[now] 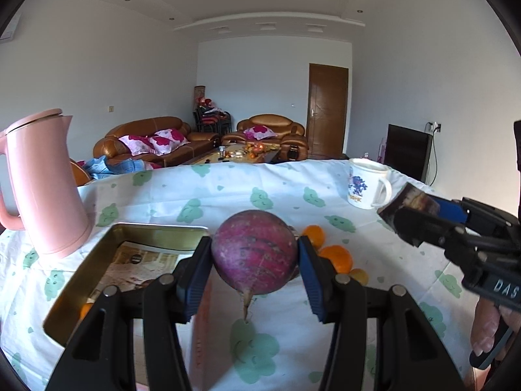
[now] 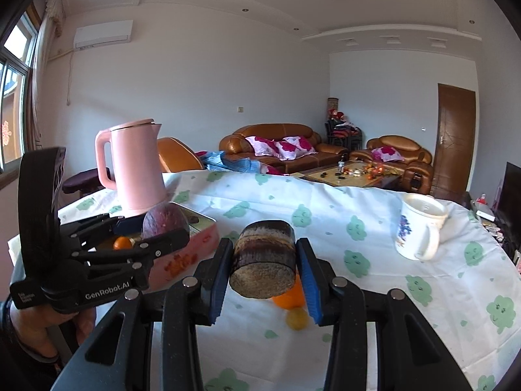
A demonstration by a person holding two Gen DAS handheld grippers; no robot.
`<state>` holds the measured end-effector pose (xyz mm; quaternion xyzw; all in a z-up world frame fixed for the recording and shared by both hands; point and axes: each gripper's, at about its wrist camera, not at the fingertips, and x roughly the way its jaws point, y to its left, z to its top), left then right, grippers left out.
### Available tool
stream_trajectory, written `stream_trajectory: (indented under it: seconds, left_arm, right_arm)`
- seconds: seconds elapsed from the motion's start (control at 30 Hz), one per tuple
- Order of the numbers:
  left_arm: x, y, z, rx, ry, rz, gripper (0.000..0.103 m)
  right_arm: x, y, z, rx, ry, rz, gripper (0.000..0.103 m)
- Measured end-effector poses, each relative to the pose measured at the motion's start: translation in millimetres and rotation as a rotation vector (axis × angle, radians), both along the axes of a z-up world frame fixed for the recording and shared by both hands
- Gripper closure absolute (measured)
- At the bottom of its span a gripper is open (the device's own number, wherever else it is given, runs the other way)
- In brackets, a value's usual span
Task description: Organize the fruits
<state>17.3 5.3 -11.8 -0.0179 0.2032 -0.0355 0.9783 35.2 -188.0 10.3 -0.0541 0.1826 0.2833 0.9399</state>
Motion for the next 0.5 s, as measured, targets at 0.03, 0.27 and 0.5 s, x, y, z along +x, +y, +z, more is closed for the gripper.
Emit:
stream_trajectory:
  seconds: [0.03, 0.27, 0.5]
  left_arm:
    - [-1, 3, 1, 0.004, 0.000, 0.007, 0.049]
    - [-1, 40, 4, 0.009, 0.020, 0.068, 0.049]
    - [2, 74, 5, 0.013, 0.041, 0.136, 0.049]
  right_arm:
    - [1, 3, 2, 0.003, 0.004, 0.009, 0.061]
    - [11, 33, 13, -0.005, 0.003, 0.069, 0.061]
    - [22, 73, 16, -0.025, 0.014, 0.136, 0.061]
